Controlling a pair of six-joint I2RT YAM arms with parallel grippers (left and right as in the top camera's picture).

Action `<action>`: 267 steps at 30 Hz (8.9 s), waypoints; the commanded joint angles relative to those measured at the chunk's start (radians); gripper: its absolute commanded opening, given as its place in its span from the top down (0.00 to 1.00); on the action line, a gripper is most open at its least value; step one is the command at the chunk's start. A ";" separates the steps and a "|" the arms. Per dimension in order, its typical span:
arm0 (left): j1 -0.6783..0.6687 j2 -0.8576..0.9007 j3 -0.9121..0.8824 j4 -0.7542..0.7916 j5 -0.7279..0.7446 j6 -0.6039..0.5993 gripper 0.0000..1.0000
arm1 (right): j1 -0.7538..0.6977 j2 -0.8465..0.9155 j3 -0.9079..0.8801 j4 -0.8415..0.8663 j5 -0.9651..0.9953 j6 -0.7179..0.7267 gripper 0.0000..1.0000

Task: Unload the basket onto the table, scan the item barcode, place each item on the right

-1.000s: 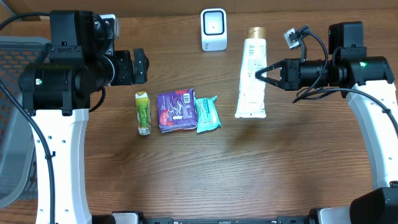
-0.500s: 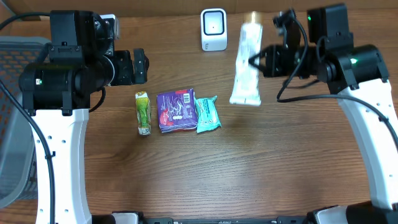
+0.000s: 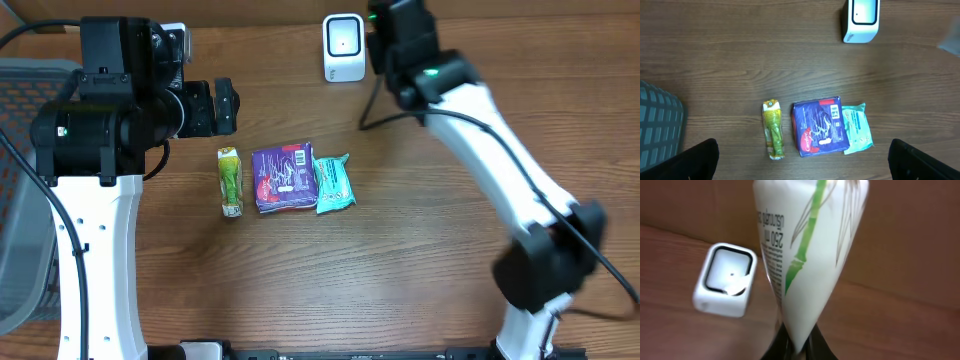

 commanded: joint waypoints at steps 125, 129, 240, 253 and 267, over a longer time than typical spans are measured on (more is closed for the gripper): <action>-0.002 0.008 0.010 0.000 0.000 0.008 0.00 | -0.019 -0.022 -0.512 -0.082 -1.008 0.570 0.22; -0.002 0.008 0.010 0.000 0.000 0.009 0.00 | -0.014 0.044 -0.512 -0.066 -1.017 0.610 0.25; -0.002 0.008 0.010 0.000 0.000 0.008 0.00 | 0.098 0.033 -0.557 -0.229 -0.142 0.172 0.44; -0.002 0.008 0.010 0.000 0.000 0.008 0.00 | 0.097 0.099 -0.559 -0.228 -0.175 0.173 0.56; -0.002 0.008 0.010 0.000 0.000 0.008 0.00 | 0.089 0.018 -0.324 -0.472 -0.473 0.242 0.96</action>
